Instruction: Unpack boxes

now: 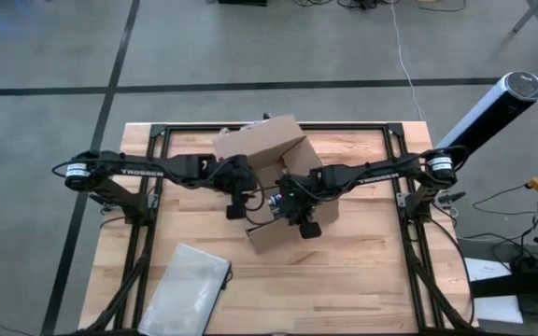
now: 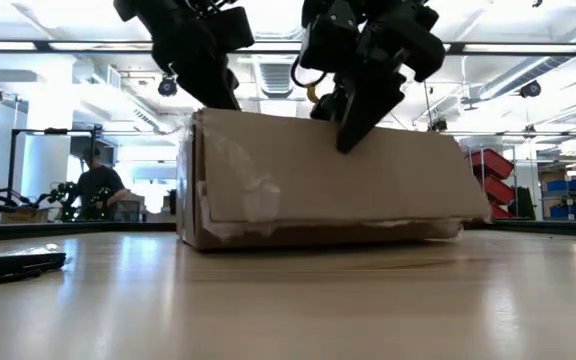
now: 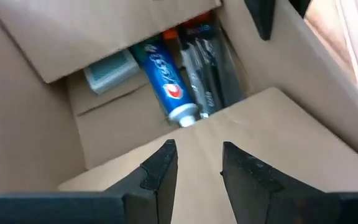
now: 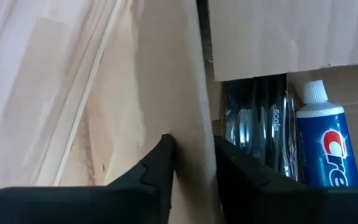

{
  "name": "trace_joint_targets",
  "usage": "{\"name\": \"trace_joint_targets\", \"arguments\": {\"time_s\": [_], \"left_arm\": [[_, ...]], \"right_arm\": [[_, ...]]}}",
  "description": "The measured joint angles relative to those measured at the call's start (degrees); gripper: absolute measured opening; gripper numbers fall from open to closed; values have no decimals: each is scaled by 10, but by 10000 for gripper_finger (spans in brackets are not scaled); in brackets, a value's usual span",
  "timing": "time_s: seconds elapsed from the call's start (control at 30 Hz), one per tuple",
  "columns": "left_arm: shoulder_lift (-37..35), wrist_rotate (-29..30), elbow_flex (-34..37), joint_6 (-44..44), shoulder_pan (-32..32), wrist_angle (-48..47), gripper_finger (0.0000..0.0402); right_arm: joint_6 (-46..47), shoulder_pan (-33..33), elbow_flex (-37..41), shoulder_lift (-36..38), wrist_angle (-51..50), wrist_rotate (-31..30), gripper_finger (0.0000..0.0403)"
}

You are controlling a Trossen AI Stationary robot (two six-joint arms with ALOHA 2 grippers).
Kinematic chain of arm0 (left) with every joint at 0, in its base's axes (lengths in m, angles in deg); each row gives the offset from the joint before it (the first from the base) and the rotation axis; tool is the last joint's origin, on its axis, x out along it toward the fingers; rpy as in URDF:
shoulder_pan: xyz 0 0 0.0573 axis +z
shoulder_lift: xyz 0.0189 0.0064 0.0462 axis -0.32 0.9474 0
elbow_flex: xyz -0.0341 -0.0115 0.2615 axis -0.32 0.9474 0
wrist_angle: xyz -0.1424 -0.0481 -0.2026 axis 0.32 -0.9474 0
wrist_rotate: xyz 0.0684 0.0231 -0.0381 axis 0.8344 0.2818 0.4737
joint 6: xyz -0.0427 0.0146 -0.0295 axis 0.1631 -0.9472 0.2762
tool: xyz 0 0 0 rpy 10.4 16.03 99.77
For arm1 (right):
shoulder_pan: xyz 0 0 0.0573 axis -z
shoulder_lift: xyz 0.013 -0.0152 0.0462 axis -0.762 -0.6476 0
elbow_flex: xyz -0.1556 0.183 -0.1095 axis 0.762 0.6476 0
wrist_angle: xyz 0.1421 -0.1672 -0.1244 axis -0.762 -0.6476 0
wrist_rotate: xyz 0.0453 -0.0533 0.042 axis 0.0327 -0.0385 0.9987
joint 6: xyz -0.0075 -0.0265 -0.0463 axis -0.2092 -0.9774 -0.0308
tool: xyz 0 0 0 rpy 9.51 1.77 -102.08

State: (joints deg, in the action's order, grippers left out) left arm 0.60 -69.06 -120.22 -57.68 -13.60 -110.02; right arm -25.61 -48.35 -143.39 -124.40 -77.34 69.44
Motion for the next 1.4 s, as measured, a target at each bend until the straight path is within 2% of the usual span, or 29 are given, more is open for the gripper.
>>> {"name": "trace_joint_targets", "arguments": {"time_s": [0.27, 0.47, 0.6, 1.0, 1.3, 1.4], "left_arm": [[0, 5, 9, 6, -2, 4, 115], [-4, 13, 9, 5, -3, -16, 122], [-17, 14, 9, 4, -2, -30, 122], [-59, 57, 11, 16, -4, -59, 113], [-86, 69, 45, 28, -4, -68, 121], [-90, 73, 64, 37, -4, -65, 118]], "right_arm": [[4, -3, -34, 2, -2, 9, 139], [-4, -1, -46, 4, -19, -56, 139], [-10, 0, -46, 13, -19, -68, 128], [72, 5, -46, 19, -12, -301, 116], [124, 10, -46, 7, 2, -366, 153], [128, 18, -46, -7, 4, -367, 168]]}}
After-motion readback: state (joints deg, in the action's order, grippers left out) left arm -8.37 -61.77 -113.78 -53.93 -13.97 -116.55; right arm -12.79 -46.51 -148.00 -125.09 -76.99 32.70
